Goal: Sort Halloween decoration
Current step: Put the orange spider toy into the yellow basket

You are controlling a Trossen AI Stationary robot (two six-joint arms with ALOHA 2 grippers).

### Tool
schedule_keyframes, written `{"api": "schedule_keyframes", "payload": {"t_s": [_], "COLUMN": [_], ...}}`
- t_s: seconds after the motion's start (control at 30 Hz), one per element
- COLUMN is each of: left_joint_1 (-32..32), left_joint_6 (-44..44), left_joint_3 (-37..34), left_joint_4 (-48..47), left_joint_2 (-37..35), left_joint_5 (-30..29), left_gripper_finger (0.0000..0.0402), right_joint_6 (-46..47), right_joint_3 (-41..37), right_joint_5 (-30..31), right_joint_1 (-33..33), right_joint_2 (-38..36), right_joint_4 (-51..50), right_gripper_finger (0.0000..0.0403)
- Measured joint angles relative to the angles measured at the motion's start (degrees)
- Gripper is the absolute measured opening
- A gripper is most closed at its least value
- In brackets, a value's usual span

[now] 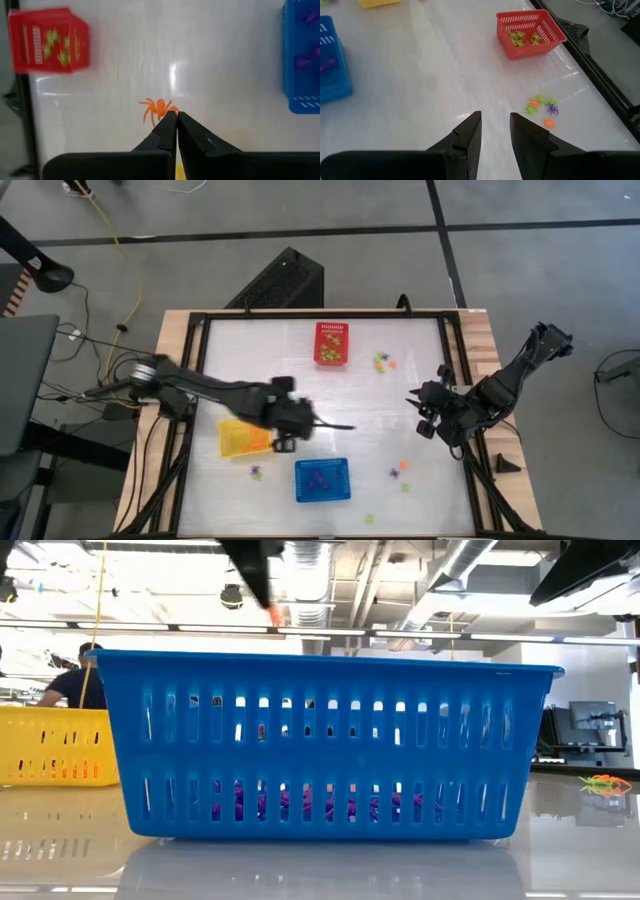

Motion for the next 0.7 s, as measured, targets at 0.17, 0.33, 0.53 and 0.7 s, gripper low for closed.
{"api": "schedule_keyframes", "payload": {"t_s": [0.17, 0.33, 0.53, 0.7], "left_joint_1": [-3.80, -8.12, -11.50, -11.86], "left_joint_6": [-12.27, -26.60, -36.95, -39.53], "left_joint_3": [-22.62, -40.39, -54.36, -59.73], "left_joint_4": [11.82, 19.01, 26.34, 29.73], "left_joint_2": [-16.28, -29.36, -38.48, -40.05], "left_joint_5": [0.31, 2.03, 2.42, 5.97], "left_gripper_finger": [0.0000, 0.0000, 0.0000, 0.0003], "right_joint_6": [-0.02, -0.52, -0.66, -0.98], "right_joint_3": [0.00, 0.00, 0.00, 0.00], "right_joint_5": [0.17, 0.24, 0.26, 0.32], "right_joint_1": [-0.35, -3.07, -7.31, -9.55], "right_joint_2": [0.00, 0.00, 0.00, 0.00], "right_joint_4": [0.12, 0.19, 0.25, 0.23], "right_gripper_finger": [0.0134, 0.0134, 0.0134, 0.0134]}}
